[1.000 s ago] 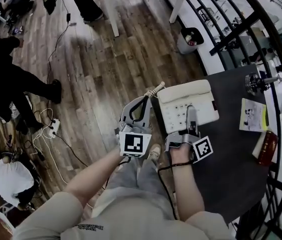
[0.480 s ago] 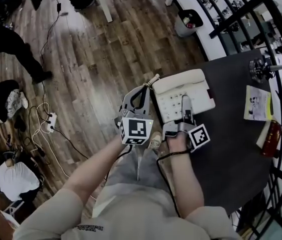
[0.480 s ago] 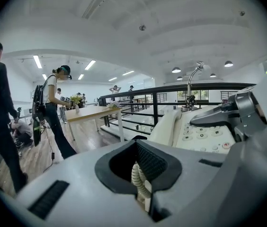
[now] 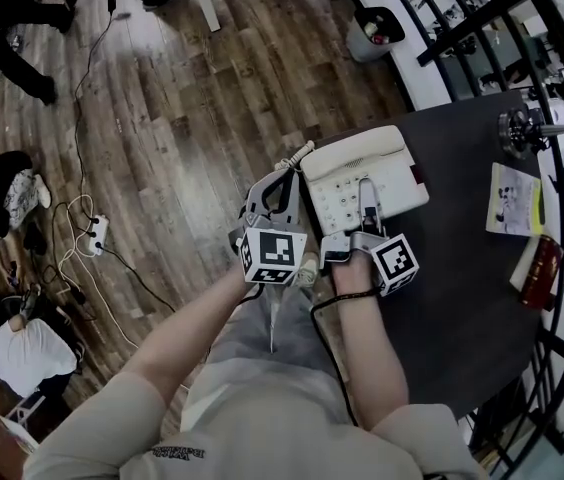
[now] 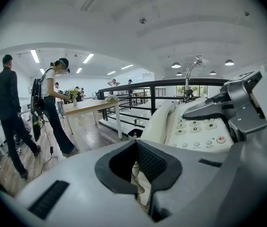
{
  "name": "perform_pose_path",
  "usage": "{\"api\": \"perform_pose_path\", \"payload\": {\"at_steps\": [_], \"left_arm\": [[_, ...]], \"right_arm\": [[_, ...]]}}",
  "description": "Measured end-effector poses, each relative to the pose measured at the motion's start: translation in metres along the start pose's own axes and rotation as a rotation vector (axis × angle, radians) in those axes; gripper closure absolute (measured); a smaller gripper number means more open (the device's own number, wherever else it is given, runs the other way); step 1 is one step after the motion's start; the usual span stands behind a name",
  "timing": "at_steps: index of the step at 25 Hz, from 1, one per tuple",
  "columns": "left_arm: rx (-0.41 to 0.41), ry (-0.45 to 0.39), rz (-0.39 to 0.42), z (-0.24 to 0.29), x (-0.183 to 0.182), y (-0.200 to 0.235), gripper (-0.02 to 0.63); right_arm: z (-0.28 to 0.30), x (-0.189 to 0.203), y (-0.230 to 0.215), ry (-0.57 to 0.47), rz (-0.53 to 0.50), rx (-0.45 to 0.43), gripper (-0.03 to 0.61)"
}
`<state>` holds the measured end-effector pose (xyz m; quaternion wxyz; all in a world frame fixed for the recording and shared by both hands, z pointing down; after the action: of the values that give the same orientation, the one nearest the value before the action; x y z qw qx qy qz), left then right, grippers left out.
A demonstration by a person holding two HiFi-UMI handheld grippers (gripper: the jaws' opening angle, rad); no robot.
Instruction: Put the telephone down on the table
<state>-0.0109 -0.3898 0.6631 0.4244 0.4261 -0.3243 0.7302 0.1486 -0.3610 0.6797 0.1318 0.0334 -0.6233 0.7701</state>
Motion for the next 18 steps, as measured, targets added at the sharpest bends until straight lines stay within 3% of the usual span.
{"api": "perform_pose_path", "payload": {"at_steps": [4, 10, 14, 18], "left_arm": [[-0.021, 0.014, -0.004, 0.0, 0.002, 0.007, 0.609], [-0.054, 0.086, 0.018, -0.002, 0.005, 0.02, 0.609], [-0.034, 0.097, 0.01, -0.008, 0.001, 0.022, 0.609], [-0.004, 0.107, 0.024, -0.016, 0.0, 0.017, 0.609]], "right_arm": [[0.001, 0.0, 0.0, 0.033, -0.028, 0.046, 0.382], [0.002, 0.0, 0.001, 0.131, -0.077, 0.196, 0.366], [0.004, 0.002, 0.005, 0.169, -0.119, 0.291, 0.359], [0.001, 0.003, 0.002, 0.223, -0.147, 0.423, 0.3]]}}
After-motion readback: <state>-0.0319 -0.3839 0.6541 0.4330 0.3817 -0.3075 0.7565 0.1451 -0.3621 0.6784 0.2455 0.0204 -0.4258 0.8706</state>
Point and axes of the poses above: the fingertips, and each gripper's own axes: z forward along the fingers, y to its left, x out of its underside, the point moved 2 cm from there along -z, backward along the fingers, and after that the axes turned 7 degrees about -x, right-handed, at the moved point
